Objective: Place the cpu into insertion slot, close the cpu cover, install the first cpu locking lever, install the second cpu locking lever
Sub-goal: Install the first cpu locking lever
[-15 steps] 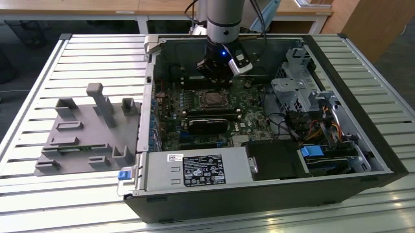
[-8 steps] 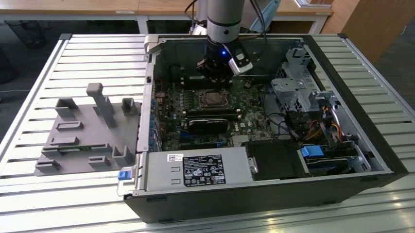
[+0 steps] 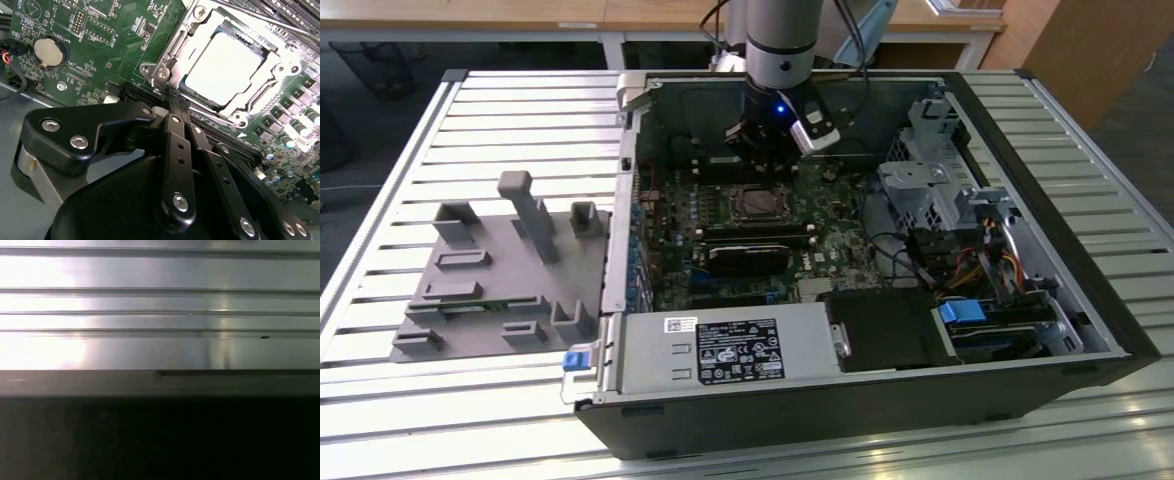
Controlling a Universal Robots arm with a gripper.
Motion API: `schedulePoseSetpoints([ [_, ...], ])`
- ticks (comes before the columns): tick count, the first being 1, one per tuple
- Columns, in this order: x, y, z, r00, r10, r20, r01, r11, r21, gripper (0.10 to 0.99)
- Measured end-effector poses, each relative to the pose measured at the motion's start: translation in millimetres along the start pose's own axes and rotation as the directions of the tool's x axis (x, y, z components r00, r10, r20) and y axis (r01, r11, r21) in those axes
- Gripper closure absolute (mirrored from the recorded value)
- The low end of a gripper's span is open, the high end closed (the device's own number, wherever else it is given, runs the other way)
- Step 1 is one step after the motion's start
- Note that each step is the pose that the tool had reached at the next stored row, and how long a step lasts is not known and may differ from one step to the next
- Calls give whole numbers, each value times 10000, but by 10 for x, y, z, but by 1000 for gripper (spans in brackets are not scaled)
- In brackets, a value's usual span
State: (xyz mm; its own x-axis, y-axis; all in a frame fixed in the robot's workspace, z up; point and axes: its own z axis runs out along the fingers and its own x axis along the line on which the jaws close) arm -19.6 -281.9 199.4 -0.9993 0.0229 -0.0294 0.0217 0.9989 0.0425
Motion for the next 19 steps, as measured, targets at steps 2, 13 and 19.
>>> schedulePoseSetpoints([
  [2,0,1,5,10000,-1,0,1,10000,29,980],
  [13,-2,8,27,10000,-2,2,2,10000,84,980],
  [19,-4,13,-44,10000,-2,5,2,10000,79,980],
])
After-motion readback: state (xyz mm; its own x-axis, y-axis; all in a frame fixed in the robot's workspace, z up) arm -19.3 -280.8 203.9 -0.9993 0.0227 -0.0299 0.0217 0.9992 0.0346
